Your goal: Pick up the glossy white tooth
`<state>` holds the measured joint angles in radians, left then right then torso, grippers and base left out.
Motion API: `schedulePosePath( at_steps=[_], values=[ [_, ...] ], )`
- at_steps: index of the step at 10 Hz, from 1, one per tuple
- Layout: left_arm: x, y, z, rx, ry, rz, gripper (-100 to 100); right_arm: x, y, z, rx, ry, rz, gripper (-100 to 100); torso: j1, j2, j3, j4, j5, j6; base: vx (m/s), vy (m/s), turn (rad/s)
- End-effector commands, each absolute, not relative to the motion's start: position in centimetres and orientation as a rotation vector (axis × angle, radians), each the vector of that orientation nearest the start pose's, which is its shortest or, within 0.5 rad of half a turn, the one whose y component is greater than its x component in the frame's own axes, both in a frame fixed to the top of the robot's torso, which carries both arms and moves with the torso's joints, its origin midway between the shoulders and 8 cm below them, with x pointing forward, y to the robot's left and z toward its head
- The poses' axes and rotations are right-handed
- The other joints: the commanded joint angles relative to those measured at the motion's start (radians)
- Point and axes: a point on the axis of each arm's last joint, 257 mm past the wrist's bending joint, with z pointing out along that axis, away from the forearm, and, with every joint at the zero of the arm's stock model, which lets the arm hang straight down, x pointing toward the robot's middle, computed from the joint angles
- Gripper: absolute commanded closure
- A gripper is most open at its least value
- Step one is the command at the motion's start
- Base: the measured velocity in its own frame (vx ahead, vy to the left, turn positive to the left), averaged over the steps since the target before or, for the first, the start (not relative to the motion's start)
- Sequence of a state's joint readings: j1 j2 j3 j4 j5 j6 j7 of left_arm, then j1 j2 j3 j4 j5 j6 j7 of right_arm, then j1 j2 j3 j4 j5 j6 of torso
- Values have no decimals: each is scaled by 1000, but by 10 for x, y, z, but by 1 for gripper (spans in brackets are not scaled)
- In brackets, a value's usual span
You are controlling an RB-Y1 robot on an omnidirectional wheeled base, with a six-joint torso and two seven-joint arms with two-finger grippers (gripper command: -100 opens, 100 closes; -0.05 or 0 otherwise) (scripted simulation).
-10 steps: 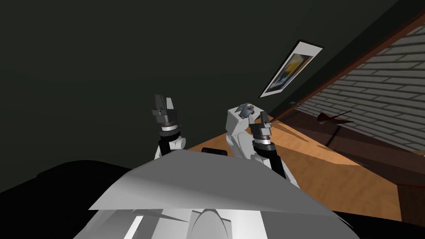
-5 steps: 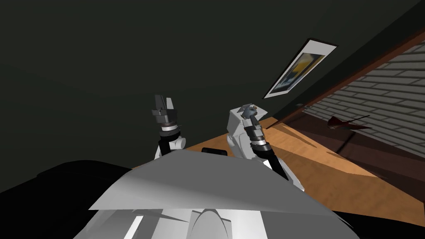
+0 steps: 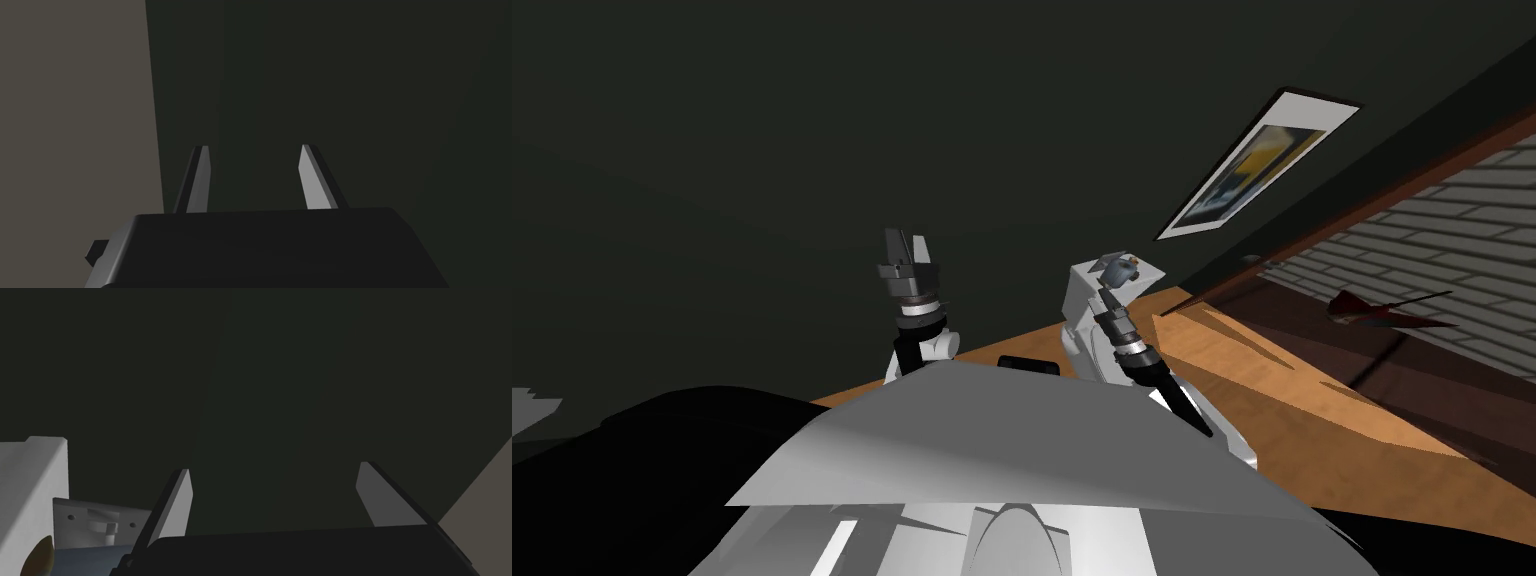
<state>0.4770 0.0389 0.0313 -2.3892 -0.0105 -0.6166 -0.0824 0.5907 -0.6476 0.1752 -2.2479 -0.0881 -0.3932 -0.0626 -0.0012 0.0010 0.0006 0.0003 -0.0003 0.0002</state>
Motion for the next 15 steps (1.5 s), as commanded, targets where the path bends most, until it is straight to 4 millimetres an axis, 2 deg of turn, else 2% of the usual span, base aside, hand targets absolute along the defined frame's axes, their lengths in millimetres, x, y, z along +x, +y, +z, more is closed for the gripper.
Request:
schedulePosePath(
  at_steps=[1, 2, 4, 5, 7, 8, 9, 10, 12, 13, 15],
  values=[
    [296, 268, 97, -392, 491, -1248, 0, 341, -196, -94, 512, 1363, 1427, -100, 0, 0, 0, 0, 0, 0, -9, -5, 0],
    [296, 268, 97, -393, 491, -1248, 0, 339, -193, -115, 532, 1431, 1421, -100, 0, 0, 0, 0, 0, 0, -18, -8, 158],
    [296, 268, 97, -393, 491, -1248, 0, 337, -193, -118, 502, 1469, 1410, -100, 0, 0, 0, 0, 0, 0, -11, -7, 47],
    [296, 268, 97, -393, 491, -1248, 0, 333, -191, -139, 520, 1543, 1398, -100, 1, -1, 0, 0, 0, 0, -14, 1, 138],
    [296, 268, 97, -392, 491, -1248, 0, 330, -191, -143, 492, 1578, 1387, -100, 0, 0, 0, 0, 0, 0, -13, -7, 61],
    [296, 268, 97, -393, 491, -1248, 0, 325, -192, -164, 511, 1651, 1370, -100, 0, -1, 0, 0, 0, 0, -14, -2, 167],
    [296, 268, 97, -392, 491, -1248, 0, 323, -193, -167, 487, 1680, 1359, -100, 1, -1, 0, 0, 0, 0, -14, -7, 91],
    [296, 268, 97, -393, 491, -1248, 0, 317, -195, -187, 513, 1745, 1340, -100, 0, -1, 0, 0, 0, 0, -18, -4, 150],
    [296, 268, 97, -393, 491, -1248, 0, 313, -197, -192, 472, 1794, 1318, -100, 0, -1, 0, 0, 0, 0, -12, -2, 43],
    [296, 268, 97, -393, 491, -1248, 0, 306, -202, -212, 492, 1865, 1290, -100, 1, -1, 0, 0, 0, 1, -8, 3, 150],
    [296, 268, 97, -393, 491, -1248, 0, 303, -205, -215, 461, 1901, 1271, -100, 1, -1, -1, 0, 0, 0, -7, 0, 42]
  ],
)
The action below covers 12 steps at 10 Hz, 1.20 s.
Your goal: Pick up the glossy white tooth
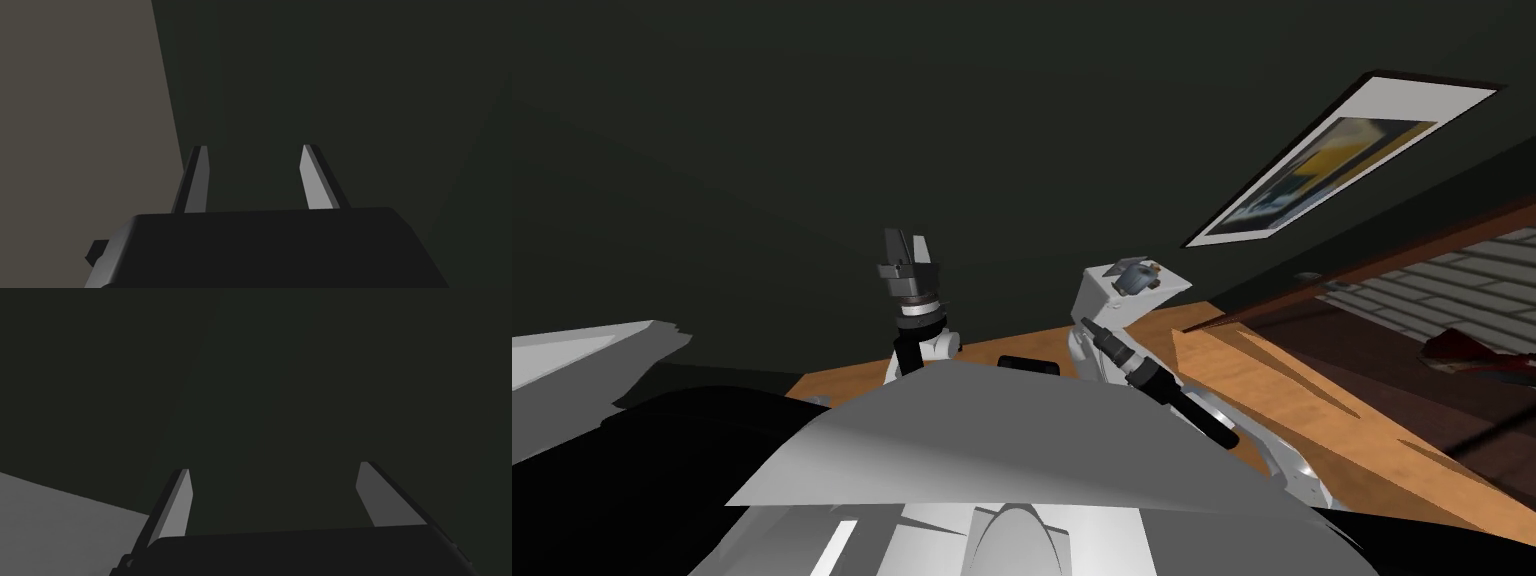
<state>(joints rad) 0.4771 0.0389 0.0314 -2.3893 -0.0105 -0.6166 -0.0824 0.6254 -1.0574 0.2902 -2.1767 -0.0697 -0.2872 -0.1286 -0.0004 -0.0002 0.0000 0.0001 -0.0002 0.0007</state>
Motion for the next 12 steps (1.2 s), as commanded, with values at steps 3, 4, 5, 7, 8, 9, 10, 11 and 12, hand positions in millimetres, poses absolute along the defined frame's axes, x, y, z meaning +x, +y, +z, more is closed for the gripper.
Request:
schedulePosePath(
  at_steps=[3, 4, 5, 7, 8, 9, 10, 11, 12],
  values=[
    [296, 268, 97, -393, 491, -1248, 0, 285, -224, -255, 482, 2060, 1185, -100, 0, 0, 0, 0, 0, 0, -8, 4, 137],
    [296, 268, 97, -393, 491, -1248, 0, 283, -227, -257, 460, 2083, 1170, -100, 0, 0, 0, 0, 0, -1, -6, 4, 69],
    [296, 268, 97, -393, 491, -1248, 0, 282, -230, -258, 440, 2104, 1155, -100, 0, 0, 0, 0, 0, 0, -1, 2, -29],
    [296, 268, 97, -393, 491, -1248, 0, 271, -245, -276, 439, 2188, 1094, -100, 1, -1, 0, 0, 0, -1, 2, 8, 122],
    [296, 268, 97, -393, 491, -1248, 0, 271, -247, -277, 429, 2198, 1087, -100, 0, -1, 0, 0, 0, 0, -1, 2, -24],
    [296, 268, 97, -393, 491, -1248, 0, 262, -261, -292, 445, 2260, 1034, -100, 0, 0, 0, 0, 0, 0, 3, 12, 109],
    [296, 268, 97, -393, 491, -1248, 0, 260, -265, -293, 423, 2281, 1016, -100, 1, -1, 0, 0, 0, 0, 3, 10, 76],
    [296, 268, 97, -393, 491, -1248, 0, 253, -279, -306, 445, 2332, 965, -100, 1, -1, 0, 0, 0, 0, 6, 16, 139],
    [296, 268, 97, -393, 491, -1248, 0, 251, -285, -306, 416, 2357, 940, -100, 1, -1, -1, 0, 0, 0, 7, 10, 68]
  ],
)
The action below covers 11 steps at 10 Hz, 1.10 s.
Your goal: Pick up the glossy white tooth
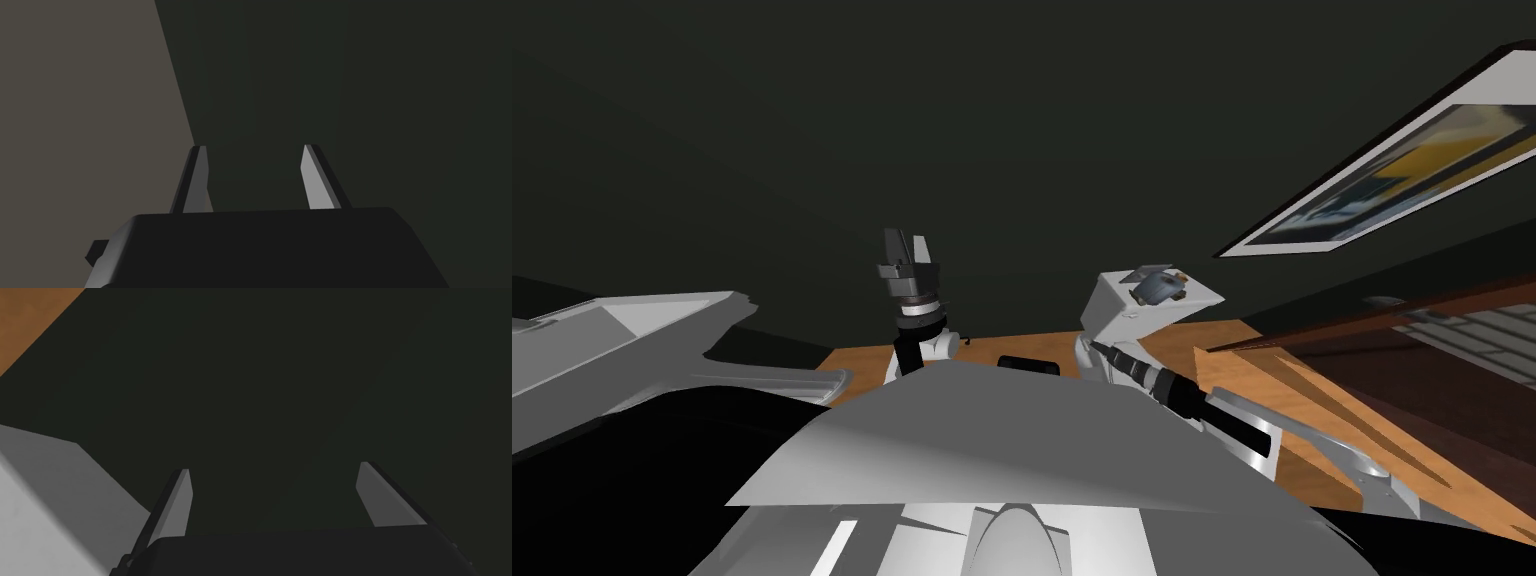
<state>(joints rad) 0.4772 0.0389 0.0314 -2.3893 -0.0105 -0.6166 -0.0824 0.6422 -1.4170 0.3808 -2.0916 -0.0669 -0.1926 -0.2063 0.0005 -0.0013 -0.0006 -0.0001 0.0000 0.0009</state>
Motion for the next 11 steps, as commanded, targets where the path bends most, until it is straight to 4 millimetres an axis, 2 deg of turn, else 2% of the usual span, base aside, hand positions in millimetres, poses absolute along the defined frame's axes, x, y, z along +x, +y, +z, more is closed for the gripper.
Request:
schedulePosePath(
  at_steps=[1, 2, 3, 4, 5, 6, 8, 9, 10, 11],
  values=[
    [296, 268, 97, -393, 491, -1248, 0, 251, -287, -306, 406, 2366, 931, -100, 0, 0, 0, 0, 0, 0, 5, 4, -12],
    [296, 268, 97, -393, 491, -1248, 0, 243, -305, -317, 418, 2420, 867, -100, 0, 0, 0, 0, 0, 0, 12, 16, 96],
    [296, 268, 97, -393, 491, -1248, 0, 242, -310, -317, 394, 2438, 847, -100, 0, 0, 0, 0, 0, 0, 13, 15, 62],
    [296, 268, 97, -393, 491, -1248, 0, 235, -328, -326, 412, 2481, 786, -100, 0, 0, 0, 0, 0, 0, 18, 20, 118],
    [296, 268, 97, -393, 491, -1248, 0, 235, -333, -325, 386, 2500, 763, -100, 0, -1, 0, 0, 0, 0, 16, 14, 63],
    [296, 268, 97, -393, 491, -1248, 0, 229, -351, -332, 403, 2536, 700, -100, 0, -1, 0, 0, 0, 0, 23, 23, 81],
    [296, 268, 97, -393, 491, -1248, 0, 229, -359, -330, 371, 2558, 670, -100, 1, -1, -1, 0, 0, 0, 16, 13, 25],
    [296, 268, 97, -393, 491, -1248, 0, 225, -379, -334, 377, 2595, 597, -100, 0, 0, 0, 0, 0, 0, 22, 15, 90],
    [296, 268, 97, -393, 491, -1248, 0, 225, -383, -333, 359, 2606, 579, -100, 0, -1, -1, 0, 0, 0, 24, 17, 47],
    [296, 268, 97, -393, 491, -1248, 0, 222, -405, -335, 362, 2637, 504, -100, 1, -1, -1, 0, 0, 0, 29, 27, 82]
  ],
)
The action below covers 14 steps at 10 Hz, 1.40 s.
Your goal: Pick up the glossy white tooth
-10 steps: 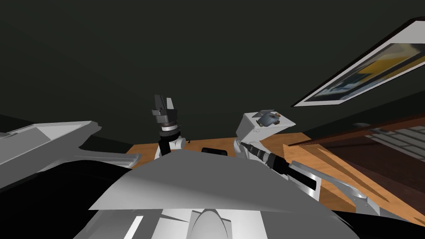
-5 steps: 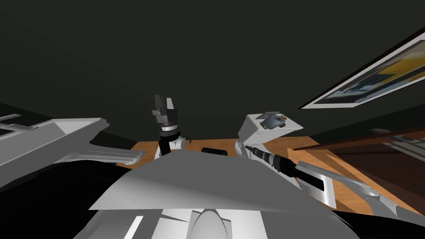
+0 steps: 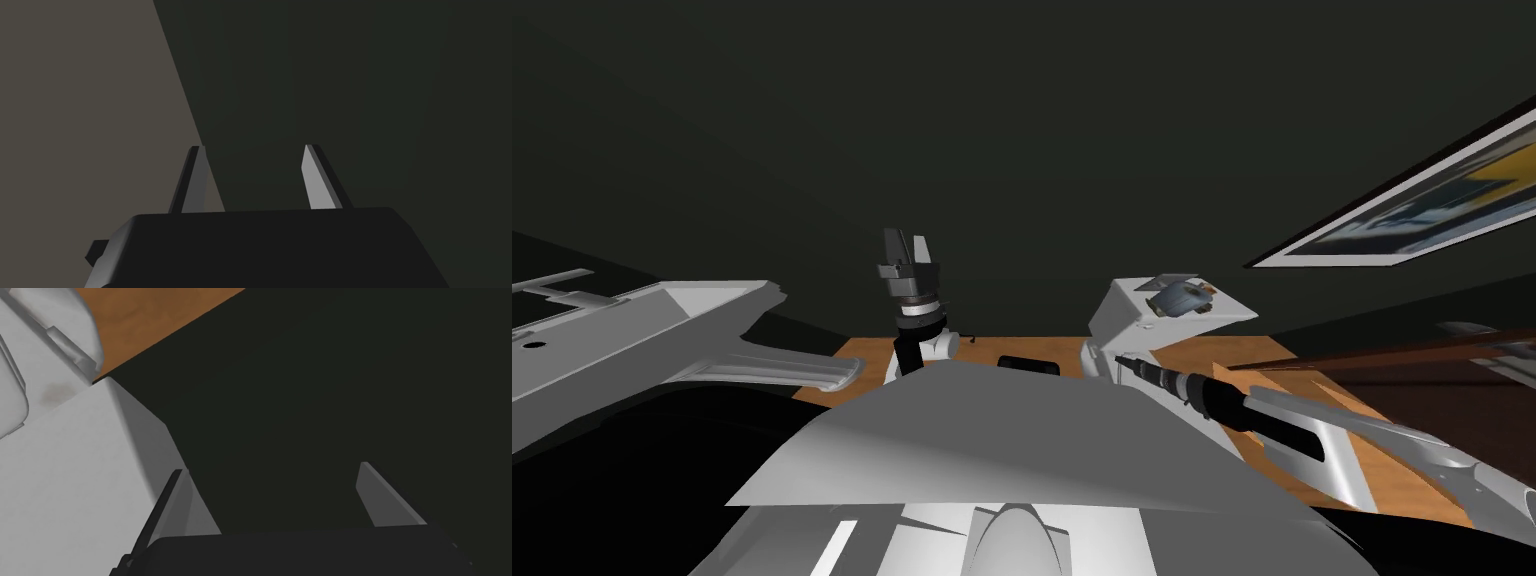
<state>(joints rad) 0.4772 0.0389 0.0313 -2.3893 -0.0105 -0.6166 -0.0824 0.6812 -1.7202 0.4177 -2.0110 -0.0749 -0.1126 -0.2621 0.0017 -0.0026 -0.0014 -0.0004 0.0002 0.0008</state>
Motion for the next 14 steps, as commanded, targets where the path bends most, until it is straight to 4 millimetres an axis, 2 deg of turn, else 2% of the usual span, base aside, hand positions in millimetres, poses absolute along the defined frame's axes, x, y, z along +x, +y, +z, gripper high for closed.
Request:
schedulePosePath(
  at_steps=[1, 2, 4, 6, 7, 10, 11, 12, 13, 14],
  values=[
    [296, 268, 97, -393, 491, -1248, 0, 222, -408, -333, 346, 2645, 489, -100, 0, 0, 0, 0, 0, 0, 27, 23, 37],
    [296, 268, 97, -393, 491, -1248, 0, 222, -408, -333, 346, 2645, 489, -100, 0, 0, 0, 0, 0, 0, 14, 10, -11],
    [296, 268, 97, -393, 491, -1248, 0, 219, -451, -331, 349, 2691, 338, -100, -1, 0, 0, 0, 0, 0, 39, 29, 90],
    [296, 268, 97, -393, 491, -1248, 0, 220, -456, -327, 322, 2703, 312, -100, 0, -1, -1, 0, 0, 0, 31, 19, 10],
    [296, 268, 97, -393, 491, -1248, 0, 221, -478, -323, 314, 2720, 231, -100, -1, 0, 0, 0, 0, 0, 25, 20, 58],
    [296, 268, 97, -393, 491, -1248, 0, 221, -479, -322, 309, 2722, 226, -100, -1, 1, 1, 0, -1, 1, 14, 7, 12],
    [296, 268, 97, -393, 491, -1248, 0, 223, -501, -315, 297, 2735, 144, -100, -2, 2, 1, 0, -1, 1, 24, 15, 57],
    [296, 268, 97, -393, 491, -1248, 0, 223, -501, -315, 279, 2737, 140, -100, -1, 1, 1, 0, 0, 0, 33, 18, 28],
    [296, 268, 97, -393, 491, -1248, 0, 225, -521, -308, 287, 2743, 67, -100, 0, 0, 0, 0, 0, 0, 40, 26, 57],
    [296, 268, 97, -393, 491, -1248, 0, 224, -523, -307, 283, 2743, 60, -100, 0, 0, 0, 0, 0, 0, 34, 18, 29]
  ],
)
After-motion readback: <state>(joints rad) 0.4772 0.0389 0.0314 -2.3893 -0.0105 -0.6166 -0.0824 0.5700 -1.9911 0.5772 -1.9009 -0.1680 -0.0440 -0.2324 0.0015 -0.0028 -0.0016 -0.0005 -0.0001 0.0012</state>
